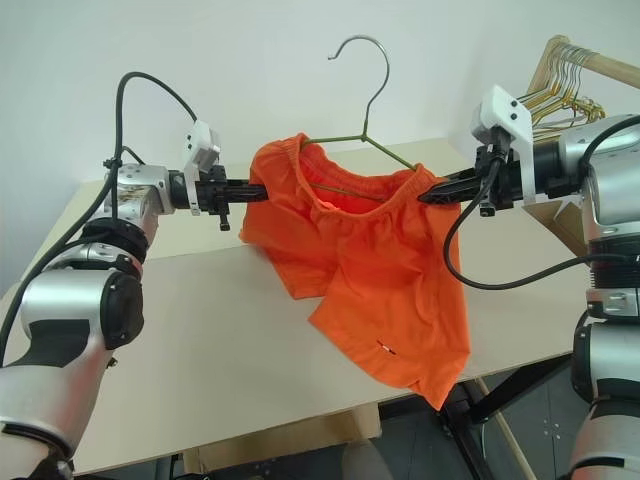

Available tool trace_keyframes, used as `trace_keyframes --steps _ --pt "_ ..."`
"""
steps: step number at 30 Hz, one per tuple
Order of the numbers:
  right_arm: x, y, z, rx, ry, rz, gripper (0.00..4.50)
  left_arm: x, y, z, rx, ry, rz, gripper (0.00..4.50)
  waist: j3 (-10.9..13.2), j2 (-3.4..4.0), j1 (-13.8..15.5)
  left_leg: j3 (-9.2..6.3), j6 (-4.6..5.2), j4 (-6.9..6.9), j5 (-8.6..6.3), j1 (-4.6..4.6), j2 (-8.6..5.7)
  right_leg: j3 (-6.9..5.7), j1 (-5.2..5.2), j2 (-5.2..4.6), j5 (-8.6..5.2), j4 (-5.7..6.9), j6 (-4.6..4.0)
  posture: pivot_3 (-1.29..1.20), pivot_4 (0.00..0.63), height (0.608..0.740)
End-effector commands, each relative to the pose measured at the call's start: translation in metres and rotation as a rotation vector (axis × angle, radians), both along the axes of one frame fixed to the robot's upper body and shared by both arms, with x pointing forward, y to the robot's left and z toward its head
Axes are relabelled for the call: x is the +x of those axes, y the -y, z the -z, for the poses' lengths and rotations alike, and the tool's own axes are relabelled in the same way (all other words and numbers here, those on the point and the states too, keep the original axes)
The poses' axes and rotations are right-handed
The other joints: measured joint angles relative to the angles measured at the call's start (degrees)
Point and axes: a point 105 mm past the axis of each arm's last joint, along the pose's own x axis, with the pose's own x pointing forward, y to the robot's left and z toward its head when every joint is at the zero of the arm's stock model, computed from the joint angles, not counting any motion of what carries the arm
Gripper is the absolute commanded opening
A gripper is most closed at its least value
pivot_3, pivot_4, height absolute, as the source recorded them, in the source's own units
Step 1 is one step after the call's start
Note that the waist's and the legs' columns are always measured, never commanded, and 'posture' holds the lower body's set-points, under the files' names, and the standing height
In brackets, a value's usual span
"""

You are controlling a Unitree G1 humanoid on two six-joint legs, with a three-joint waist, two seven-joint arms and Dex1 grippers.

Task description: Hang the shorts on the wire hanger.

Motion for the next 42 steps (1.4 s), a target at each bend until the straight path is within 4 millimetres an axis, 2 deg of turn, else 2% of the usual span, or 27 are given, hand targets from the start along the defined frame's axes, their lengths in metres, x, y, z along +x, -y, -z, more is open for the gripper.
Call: trace_keyframes --steps 1,16,28,33,42 --pt "-0.008 -0.006 -0.013 0.014 0.058 -0.061 0.0 0.005 -0.001 -0.015 0.019 0.068 -0.045 0.02 0.0 0.0 0.0 0.0 0.0 0.0 0.0 0.0 0.0 0.0 0.0 0.0 0.0 0.0 0.0 -0.23 0.0 0.74" --pt "-0.004 -0.005 -0.011 0.026 0.052 -0.038 0.0 0.003 -0.008 -0.01 0.027 0.058 -0.042 0.02 0.0 0.0 0.0 -0.01 0.0 0.0 0.0 -0.01 -0.01 -0.02 0.0 -0.01 0.0 0.0 0.0 -0.22 0.0 0.74" --pt "0.003 0.01 -0.006 0.022 0.05 0.032 0.0 0.004 -0.015 -0.009 0.028 0.061 -0.063 0.02 0.0 0.0 0.0 -0.01 0.0 0.0 0.0 -0.01 -0.02 -0.02 0.0 -0.02 0.0 -0.01 0.0 -0.22 0.0 0.74" --pt "0.003 0.01 -0.003 0.018 0.044 0.029 0.0 0.005 -0.017 -0.016 -0.008 0.07 -0.088 0.02 0.0 0.0 0.0 -0.01 0.0 -0.02 0.01 0.0 -0.01 -0.02 0.0 -0.02 0.0 0.0 0.0 -0.22 0.0 0.74" --pt "0.002 0.005 -0.003 0.015 0.045 0.012 0.0 0.007 -0.018 -0.008 0.04 0.075 -0.105 0.02 0.0 0.0 0.0 -0.02 0.0 -0.02 0.01 -0.01 -0.01 -0.03 0.0 -0.02 0.0 0.0 0.0 -0.22 0.0 0.74"
